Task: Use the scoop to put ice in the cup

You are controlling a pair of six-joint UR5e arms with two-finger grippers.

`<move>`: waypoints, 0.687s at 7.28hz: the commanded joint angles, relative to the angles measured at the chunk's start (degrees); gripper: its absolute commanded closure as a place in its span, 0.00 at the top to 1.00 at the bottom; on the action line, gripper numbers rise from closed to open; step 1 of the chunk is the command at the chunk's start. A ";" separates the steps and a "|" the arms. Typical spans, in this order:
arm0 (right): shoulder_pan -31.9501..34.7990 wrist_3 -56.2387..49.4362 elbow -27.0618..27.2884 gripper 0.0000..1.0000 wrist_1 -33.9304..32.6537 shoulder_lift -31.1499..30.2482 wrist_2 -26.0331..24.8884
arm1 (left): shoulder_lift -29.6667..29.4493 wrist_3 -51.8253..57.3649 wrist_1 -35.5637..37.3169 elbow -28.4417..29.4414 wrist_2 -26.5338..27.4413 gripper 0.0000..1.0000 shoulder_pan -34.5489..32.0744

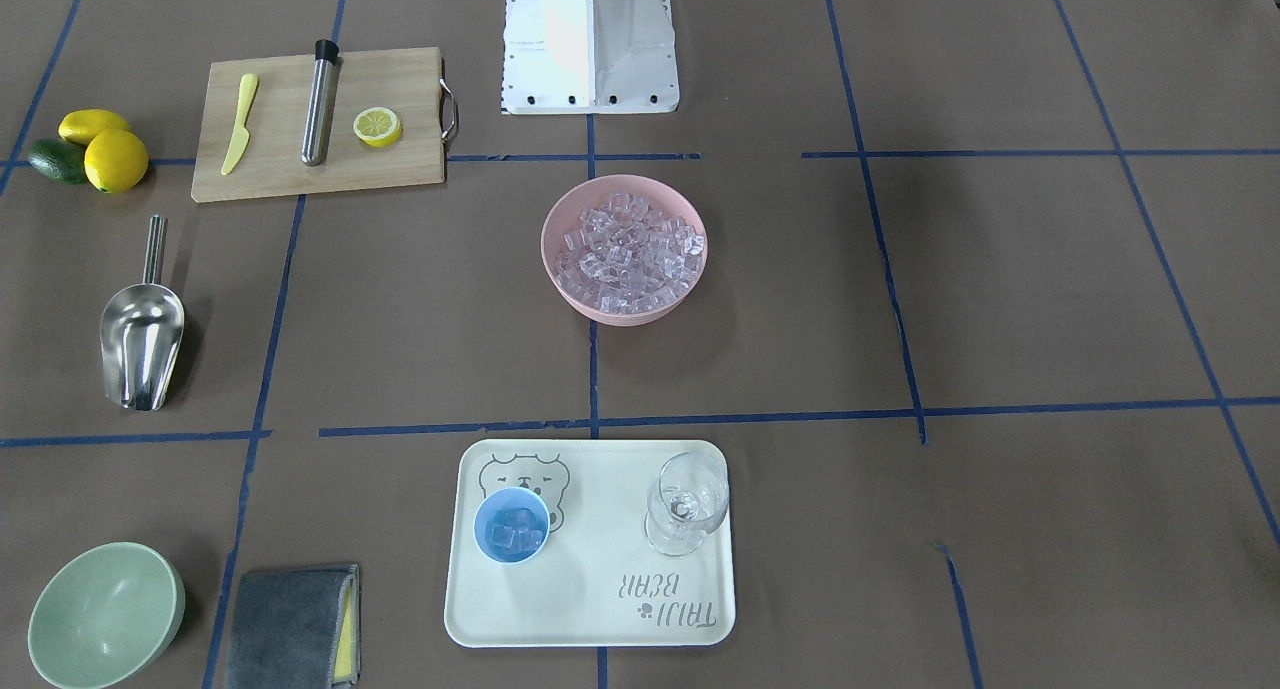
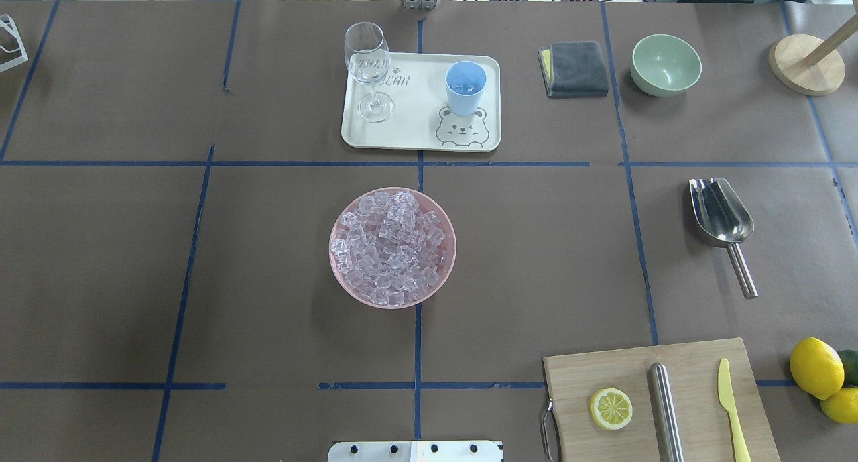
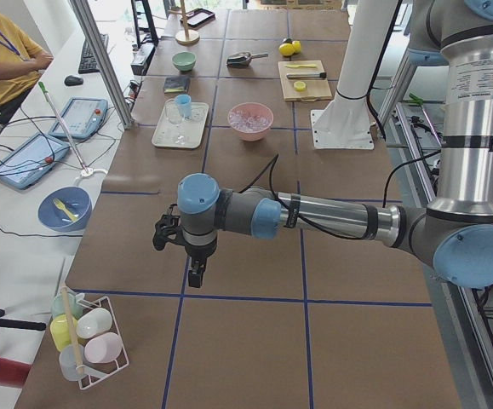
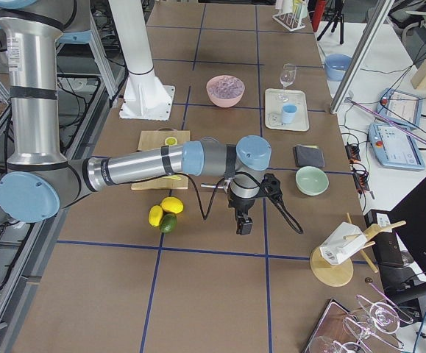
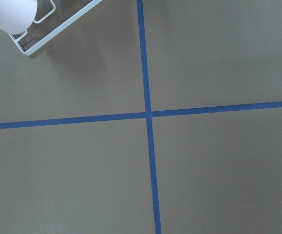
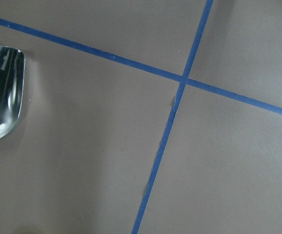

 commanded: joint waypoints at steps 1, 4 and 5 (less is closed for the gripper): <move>-0.96 0.07 0.01 1.00 0.07 0.06 0.14 | 0.45 -0.02 -1.29 0.00 1.56 1.00 0.09; -1.14 0.95 -0.17 1.00 0.33 -0.03 0.67 | 0.19 -0.02 2.91 -0.35 1.56 1.00 0.10; -1.14 0.95 -0.08 1.00 0.42 -0.12 0.76 | 0.02 -0.02 4.58 -0.35 1.56 1.00 0.10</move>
